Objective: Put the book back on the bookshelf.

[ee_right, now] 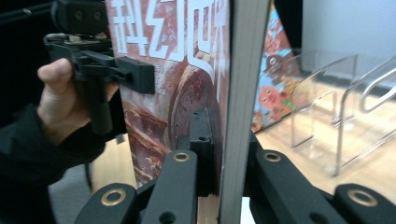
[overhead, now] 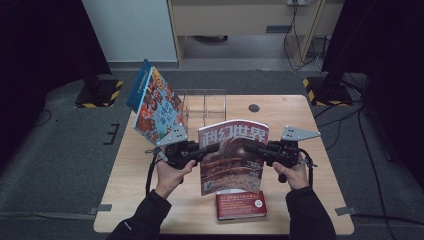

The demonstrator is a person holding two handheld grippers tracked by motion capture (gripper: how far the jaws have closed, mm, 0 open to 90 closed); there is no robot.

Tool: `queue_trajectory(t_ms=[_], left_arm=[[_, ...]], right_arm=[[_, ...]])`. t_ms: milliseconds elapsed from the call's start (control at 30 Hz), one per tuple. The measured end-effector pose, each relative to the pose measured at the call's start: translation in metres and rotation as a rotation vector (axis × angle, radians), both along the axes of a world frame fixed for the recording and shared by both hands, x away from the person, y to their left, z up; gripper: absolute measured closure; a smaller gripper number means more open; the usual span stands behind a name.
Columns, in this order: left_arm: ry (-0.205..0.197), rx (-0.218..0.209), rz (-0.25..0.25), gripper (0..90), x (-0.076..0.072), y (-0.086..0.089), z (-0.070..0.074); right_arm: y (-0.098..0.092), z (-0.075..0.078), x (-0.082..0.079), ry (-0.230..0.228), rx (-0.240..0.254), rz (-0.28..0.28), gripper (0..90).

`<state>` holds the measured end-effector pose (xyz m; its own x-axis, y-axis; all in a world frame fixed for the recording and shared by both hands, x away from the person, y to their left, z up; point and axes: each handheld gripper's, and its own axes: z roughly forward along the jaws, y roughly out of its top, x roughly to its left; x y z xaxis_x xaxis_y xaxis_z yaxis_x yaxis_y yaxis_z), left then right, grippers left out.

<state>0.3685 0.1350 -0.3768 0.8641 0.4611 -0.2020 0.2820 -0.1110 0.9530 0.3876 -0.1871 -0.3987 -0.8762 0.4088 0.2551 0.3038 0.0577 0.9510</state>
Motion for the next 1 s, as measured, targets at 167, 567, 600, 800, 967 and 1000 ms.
queue_trajectory(t_ms=[167, 567, 600, 800, 967, 1000], left_arm=[[-0.007, -0.007, -0.011, 82.9, -0.002, 0.000, -0.003], [-0.005, 0.066, -0.017, 77.0, -0.001, 0.004, 0.008], [-0.006, 0.076, -0.017, 76.7, -0.001, 0.003, 0.010], [-0.036, 0.098, -0.037, 74.6, 0.000, 0.003, 0.020], [-0.052, 0.118, -0.053, 73.7, 0.002, 0.004, 0.027], [-0.057, 0.120, -0.055, 73.5, 0.002, 0.004, 0.029]], right_arm=[[-0.003, -0.001, -0.002, -0.016, -0.008, -0.015, 75.2], [-0.010, -0.018, -0.007, -0.006, 0.014, -0.030, 67.3], [-0.011, -0.018, -0.008, -0.005, 0.017, -0.026, 68.4], [-0.012, -0.019, -0.009, -0.009, 0.009, -0.005, 70.4], [-0.012, -0.018, -0.010, -0.012, 0.007, 0.005, 71.4], [-0.012, -0.018, -0.010, -0.011, 0.007, 0.006, 71.2]])
